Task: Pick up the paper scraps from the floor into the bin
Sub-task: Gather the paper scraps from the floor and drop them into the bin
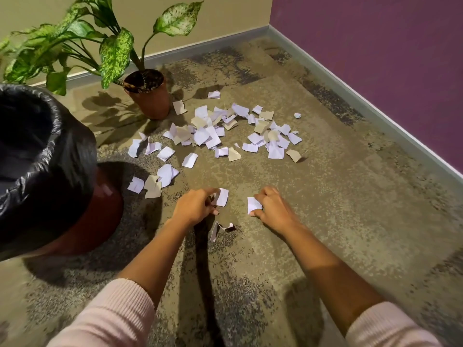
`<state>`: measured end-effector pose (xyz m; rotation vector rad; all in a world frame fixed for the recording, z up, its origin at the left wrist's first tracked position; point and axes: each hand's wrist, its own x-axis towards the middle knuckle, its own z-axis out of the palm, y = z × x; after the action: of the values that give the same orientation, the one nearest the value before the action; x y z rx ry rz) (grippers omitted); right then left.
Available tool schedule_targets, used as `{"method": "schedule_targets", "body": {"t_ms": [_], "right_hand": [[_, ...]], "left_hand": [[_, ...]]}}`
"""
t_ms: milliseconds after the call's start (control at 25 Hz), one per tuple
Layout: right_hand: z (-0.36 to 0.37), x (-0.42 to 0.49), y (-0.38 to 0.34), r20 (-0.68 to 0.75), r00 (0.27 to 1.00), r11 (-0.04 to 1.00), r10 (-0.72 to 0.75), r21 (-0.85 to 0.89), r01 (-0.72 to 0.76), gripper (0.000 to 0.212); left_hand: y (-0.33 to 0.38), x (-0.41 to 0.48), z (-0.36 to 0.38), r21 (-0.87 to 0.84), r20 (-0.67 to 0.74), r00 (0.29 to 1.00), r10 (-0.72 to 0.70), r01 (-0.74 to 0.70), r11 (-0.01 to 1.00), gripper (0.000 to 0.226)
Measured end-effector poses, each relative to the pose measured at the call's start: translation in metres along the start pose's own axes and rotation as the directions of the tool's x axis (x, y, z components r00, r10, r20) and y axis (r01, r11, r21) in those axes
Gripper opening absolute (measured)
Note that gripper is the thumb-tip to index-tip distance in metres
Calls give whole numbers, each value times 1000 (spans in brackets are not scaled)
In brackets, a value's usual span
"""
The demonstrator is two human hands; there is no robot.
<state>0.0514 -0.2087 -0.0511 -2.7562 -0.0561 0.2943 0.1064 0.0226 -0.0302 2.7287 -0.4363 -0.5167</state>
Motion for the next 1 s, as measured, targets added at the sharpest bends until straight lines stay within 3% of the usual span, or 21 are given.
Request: {"method": "schedule_targets", "body": {"t_ms": [320, 520, 640, 840, 1000], "right_hand": [[3, -2, -5, -67, 998, 999, 1, 37, 2, 31], [7, -6, -14, -128, 991, 992, 27, 125, -11, 15], [11, -12, -23, -129, 990, 970, 58, 242, -25, 11], [14, -16, -29, -40, 995, 937, 95, 342, -76, 3], [7, -16, -35, 12, 991, 919, 133, 373, -128, 9]], "left_hand": [[-7, 5, 7, -23, -130, 990, -56, 53, 998, 25], [2, 9, 9, 131, -259, 966, 19, 15, 991, 19], [3, 9, 9, 154, -266, 964, 21, 21, 988, 21], [-19, -24, 13, -119, -251, 965, -69, 40, 992, 17], [-37, -48, 3, -415, -113, 975, -191, 128, 901, 18]]}}
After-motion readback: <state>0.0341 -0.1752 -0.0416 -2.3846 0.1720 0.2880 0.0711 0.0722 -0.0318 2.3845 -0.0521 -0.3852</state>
